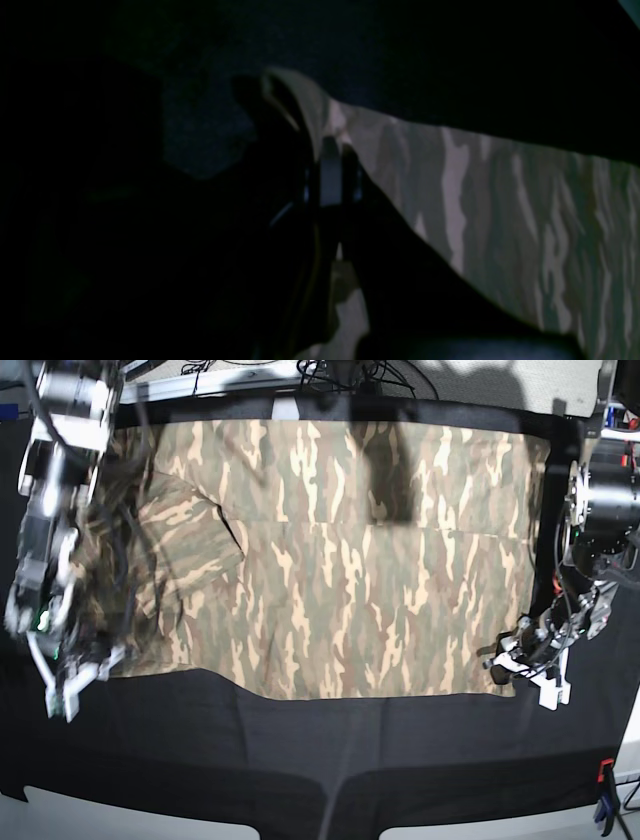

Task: Layout the t-shirt on the table in an organized manner, then fold the t-shirt properly
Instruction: 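Hold the shirt edge with both grippers and lift it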

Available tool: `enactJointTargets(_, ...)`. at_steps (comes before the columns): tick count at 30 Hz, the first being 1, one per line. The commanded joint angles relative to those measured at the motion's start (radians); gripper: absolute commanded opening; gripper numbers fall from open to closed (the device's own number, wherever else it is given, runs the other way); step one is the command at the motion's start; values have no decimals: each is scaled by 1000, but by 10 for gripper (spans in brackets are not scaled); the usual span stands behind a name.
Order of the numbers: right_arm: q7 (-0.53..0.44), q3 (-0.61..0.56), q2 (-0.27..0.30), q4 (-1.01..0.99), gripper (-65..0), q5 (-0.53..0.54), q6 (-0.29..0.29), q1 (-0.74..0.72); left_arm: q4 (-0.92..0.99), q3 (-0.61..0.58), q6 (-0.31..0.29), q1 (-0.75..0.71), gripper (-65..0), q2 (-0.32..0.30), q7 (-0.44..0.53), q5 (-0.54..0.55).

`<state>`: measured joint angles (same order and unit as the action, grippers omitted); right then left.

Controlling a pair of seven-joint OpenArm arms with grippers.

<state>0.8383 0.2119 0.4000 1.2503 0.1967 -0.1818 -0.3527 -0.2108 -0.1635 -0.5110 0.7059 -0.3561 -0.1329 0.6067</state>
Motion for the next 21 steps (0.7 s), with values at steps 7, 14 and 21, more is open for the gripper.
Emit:
enactJointTargets(7,47,4,14,-432,-430,-109,-205,-354,-10,0,-6,28,-650,-10,7,3)
enactJointTargets(14,2,4,-21,-664,-430,-120,-141,-482,-10,0,-6,28,-650,-10,7,3)
enactJointTargets(21,-16,-38,-12,-684,-430,-276,-161,-482,-10,0,-6,28,-650,-10,7,3)
